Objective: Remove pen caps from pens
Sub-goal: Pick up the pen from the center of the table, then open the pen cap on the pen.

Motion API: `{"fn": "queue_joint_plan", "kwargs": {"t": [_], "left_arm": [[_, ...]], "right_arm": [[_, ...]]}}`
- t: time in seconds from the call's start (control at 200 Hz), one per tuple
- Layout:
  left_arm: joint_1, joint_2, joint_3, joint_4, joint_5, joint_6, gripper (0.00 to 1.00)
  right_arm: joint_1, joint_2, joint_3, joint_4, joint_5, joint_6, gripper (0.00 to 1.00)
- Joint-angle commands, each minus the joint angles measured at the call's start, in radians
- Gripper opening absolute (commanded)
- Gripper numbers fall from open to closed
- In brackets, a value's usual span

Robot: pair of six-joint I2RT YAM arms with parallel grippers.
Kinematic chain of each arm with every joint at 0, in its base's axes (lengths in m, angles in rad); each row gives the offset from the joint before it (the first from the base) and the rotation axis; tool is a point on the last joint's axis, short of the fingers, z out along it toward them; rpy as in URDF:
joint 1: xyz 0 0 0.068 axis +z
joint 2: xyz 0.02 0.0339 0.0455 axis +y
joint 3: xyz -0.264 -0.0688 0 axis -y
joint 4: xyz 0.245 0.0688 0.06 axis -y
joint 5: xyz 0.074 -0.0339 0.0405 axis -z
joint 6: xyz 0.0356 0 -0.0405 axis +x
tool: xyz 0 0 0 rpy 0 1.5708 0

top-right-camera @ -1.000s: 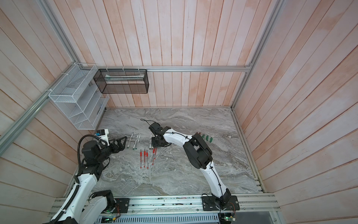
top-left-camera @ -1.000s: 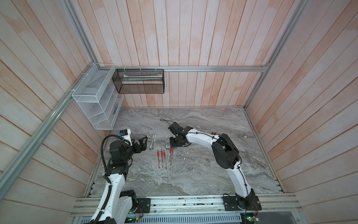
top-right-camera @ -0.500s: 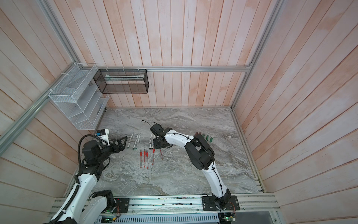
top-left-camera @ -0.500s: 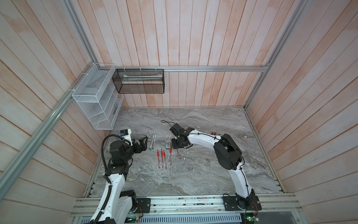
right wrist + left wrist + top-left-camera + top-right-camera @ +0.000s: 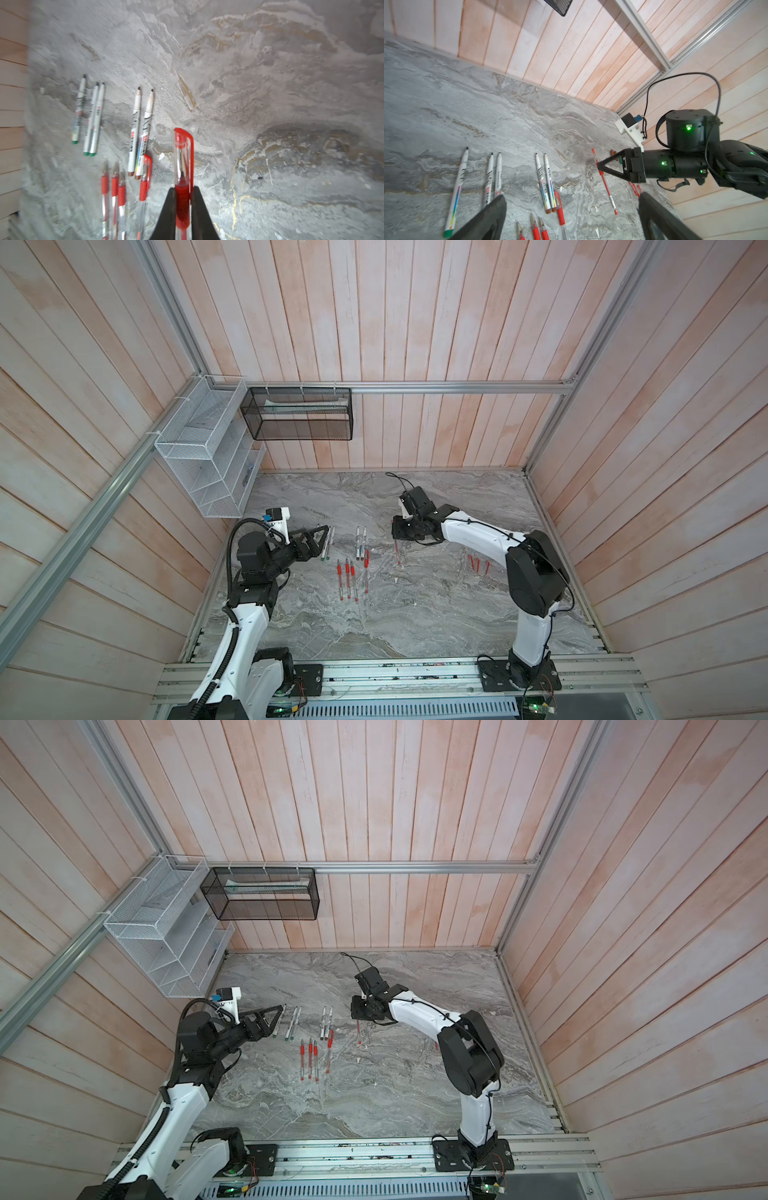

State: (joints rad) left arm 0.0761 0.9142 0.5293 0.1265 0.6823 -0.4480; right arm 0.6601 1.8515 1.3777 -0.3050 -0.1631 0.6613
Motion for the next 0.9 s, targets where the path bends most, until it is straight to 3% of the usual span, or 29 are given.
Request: {"fn": "queue_joint_plan", "kwargs": {"t": [0.0,0.195,0.39,0.54,0.74,0.895], "left_arm": [[-0.027,0.037,0.055,0.067,0.104,-0.047,1.0],[-0.074,0.206,0.195,0.006,0.215,-0.03,0.99],[-0.158,0.347,0.237,0.169,0.27,-0.082,0.96],[-0.175,0.391,0.166,0.386,0.257,-0.203,0.96],[-0.257,0.412,0.175,0.331,0.281,-0.119,0.92],[-0.292,0.437,0.197,0.326,0.287,-0.126,0.8]], "right_arm": [[-0.024,-0.077,-0.101,0.276,-0.136,0.121,0.06],[-0.046,-0.181,-0.245,0.578,-0.172,0.212,0.02],[-0.041,-0.245,-0.388,0.916,-0.187,0.316,0.01],[-0.024,-0.257,-0.409,0.947,-0.164,0.322,0.01],[0.011,-0.238,-0.41,1.043,-0.153,0.337,0.01],[0.037,-0.206,-0.372,1.078,-0.169,0.368,0.01]]}}
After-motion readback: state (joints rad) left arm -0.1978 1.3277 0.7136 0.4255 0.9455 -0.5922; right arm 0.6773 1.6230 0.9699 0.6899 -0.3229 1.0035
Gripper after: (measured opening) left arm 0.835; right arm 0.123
